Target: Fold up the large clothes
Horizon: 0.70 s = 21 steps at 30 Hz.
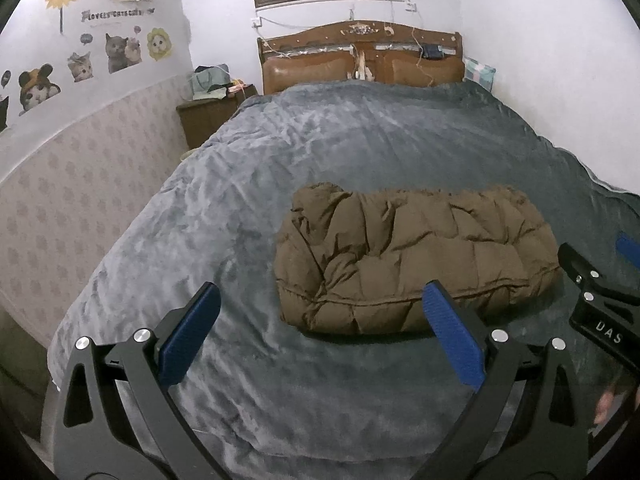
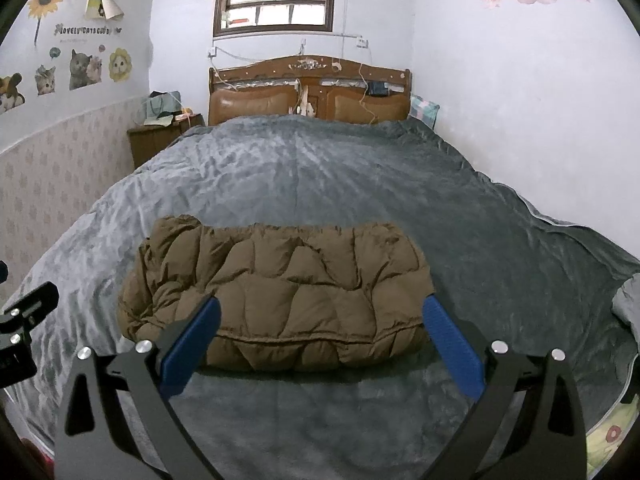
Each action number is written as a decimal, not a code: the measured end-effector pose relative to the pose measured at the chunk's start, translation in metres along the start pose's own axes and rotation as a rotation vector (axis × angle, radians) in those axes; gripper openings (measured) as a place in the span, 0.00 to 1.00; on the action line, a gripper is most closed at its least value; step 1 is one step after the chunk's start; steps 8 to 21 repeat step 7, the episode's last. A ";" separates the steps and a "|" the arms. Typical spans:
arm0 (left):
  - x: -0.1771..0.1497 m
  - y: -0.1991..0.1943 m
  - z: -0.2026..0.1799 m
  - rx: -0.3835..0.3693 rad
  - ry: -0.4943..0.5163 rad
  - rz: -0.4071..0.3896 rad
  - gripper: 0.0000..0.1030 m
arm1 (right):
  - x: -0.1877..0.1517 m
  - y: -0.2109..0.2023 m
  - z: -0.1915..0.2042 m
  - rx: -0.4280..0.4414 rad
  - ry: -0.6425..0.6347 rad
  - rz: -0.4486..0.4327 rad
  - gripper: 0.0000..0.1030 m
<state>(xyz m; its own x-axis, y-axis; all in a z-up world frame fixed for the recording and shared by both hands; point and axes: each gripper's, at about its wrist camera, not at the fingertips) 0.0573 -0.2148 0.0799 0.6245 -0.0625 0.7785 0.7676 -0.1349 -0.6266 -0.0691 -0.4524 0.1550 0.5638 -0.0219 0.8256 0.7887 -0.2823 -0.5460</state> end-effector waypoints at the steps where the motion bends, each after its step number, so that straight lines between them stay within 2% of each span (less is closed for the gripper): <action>1: 0.000 0.000 -0.001 0.001 0.002 0.002 0.97 | -0.001 0.001 -0.001 0.002 -0.002 0.002 0.98; 21: -0.001 0.001 -0.002 -0.002 -0.004 0.008 0.97 | -0.002 0.002 -0.003 0.002 -0.008 0.002 0.98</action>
Point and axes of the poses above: each gripper's, at about its wrist camera, not at the fingertips, and y roughly the way its jaws point, z to its left, x to its top, and after that the axes turned 7 degrees about -x, right-handed
